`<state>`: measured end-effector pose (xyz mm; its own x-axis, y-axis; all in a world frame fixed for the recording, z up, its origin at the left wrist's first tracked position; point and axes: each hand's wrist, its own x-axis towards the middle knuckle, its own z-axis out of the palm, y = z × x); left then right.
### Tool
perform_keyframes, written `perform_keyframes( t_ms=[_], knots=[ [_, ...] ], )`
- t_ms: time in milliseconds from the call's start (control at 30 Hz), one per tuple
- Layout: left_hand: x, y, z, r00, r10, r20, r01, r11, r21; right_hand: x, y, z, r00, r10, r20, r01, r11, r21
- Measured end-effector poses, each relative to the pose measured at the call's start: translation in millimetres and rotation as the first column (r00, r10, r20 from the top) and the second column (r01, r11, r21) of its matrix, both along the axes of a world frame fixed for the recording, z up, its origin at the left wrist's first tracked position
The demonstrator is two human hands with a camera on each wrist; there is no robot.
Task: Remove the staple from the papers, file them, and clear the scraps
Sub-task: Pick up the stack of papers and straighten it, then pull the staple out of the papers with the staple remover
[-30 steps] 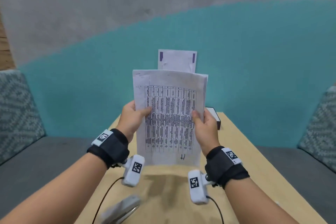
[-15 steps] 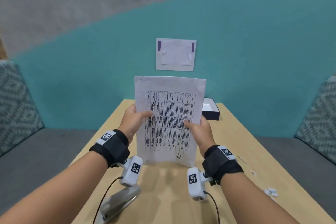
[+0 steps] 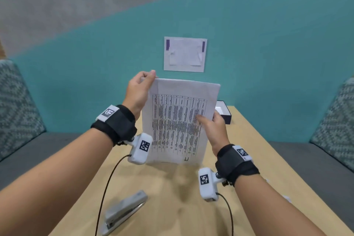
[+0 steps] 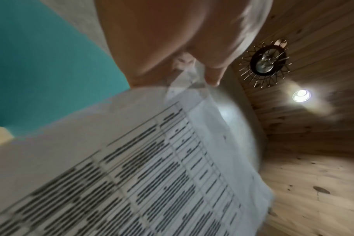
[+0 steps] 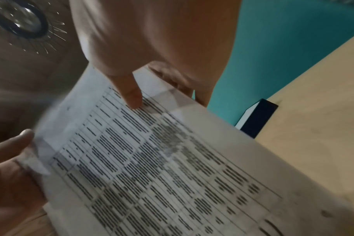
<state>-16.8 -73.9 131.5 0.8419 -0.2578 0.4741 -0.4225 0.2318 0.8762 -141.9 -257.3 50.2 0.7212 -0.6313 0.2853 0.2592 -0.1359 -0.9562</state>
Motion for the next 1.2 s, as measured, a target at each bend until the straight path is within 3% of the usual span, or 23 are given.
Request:
perform_keyframes(
  t_ms=[133,400,567,733,1000,1200],
  knots=[
    [-0.6,-4.8,-8.5,0.997,0.069,0.036,-0.068,0.998,-0.013,0.1,5.7,-12.5,1.0,-0.004,-0.014,0.004,1.0,-0.025],
    [0.7,1.5,31.2,0.985,0.054,0.163,-0.05,0.998,-0.032,7.6,1.4,23.8,0.993,-0.029,0.118,0.033,0.999,-0.037],
    [7.6,-3.2,4.6,0.985,0.145,0.097,-0.143,0.989,-0.024,5.6,8.6,0.1,0.994,-0.035,0.1,0.038,0.999,-0.028],
    [0.9,-5.2,-26.1,0.989,0.117,0.086,-0.119,0.993,0.016,1.8,10.9,-30.3,0.999,-0.032,0.029,0.031,0.998,0.047],
    [2.2,-4.9,-1.6,0.986,0.122,0.115,-0.109,0.988,-0.113,4.8,5.8,-6.3,0.995,-0.016,0.099,0.015,1.0,0.014],
    [4.0,-5.7,-31.0,0.984,0.141,0.107,-0.137,0.989,-0.052,1.1,-2.1,-43.4,0.991,0.102,-0.083,-0.097,0.993,0.071]
  ],
)
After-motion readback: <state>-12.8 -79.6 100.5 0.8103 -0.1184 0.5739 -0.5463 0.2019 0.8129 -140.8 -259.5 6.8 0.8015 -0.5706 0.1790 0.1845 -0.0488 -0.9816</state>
